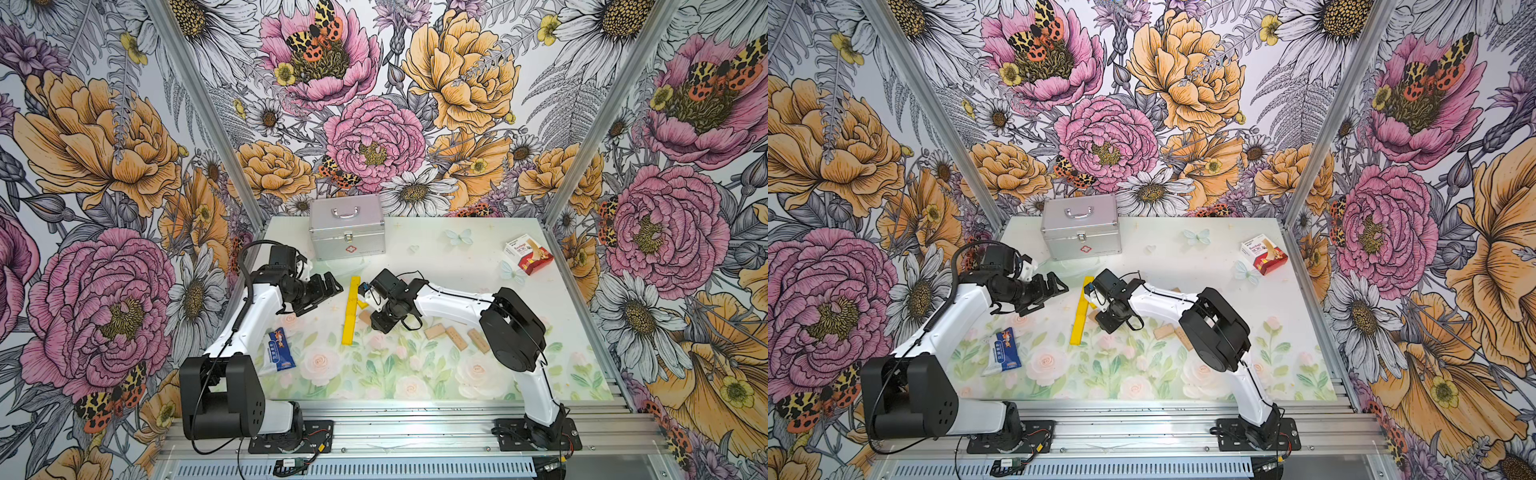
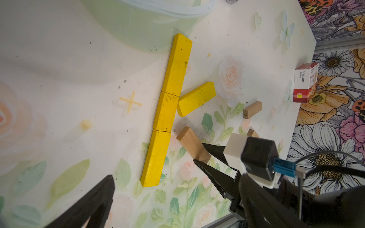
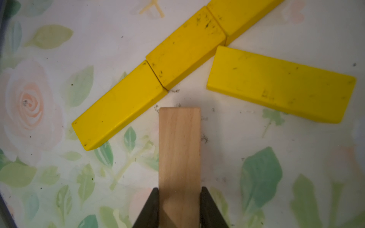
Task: Assemble the letter k with building blocks
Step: Assemble the building block at the center of the board.
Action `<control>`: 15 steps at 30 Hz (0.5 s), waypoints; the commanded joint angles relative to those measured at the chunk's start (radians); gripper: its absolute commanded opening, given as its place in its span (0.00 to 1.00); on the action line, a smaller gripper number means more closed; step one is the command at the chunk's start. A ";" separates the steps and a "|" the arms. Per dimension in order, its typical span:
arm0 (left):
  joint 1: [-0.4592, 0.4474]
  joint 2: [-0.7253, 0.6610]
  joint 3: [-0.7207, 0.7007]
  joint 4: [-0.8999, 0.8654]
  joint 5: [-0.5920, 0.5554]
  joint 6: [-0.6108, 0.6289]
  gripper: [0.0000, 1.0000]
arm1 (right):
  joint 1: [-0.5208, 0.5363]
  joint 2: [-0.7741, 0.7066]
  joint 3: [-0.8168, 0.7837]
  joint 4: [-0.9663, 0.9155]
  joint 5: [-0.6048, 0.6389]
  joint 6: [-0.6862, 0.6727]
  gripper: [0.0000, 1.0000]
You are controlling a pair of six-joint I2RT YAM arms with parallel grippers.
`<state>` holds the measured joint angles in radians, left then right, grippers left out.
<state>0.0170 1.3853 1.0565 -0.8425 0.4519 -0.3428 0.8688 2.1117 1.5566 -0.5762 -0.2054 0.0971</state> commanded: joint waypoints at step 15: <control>0.011 -0.008 0.018 0.022 -0.004 -0.007 0.99 | -0.001 0.038 0.043 0.009 -0.015 0.010 0.00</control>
<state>0.0181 1.3853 1.0565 -0.8398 0.4519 -0.3424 0.8688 2.1345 1.5665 -0.5766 -0.2073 0.0971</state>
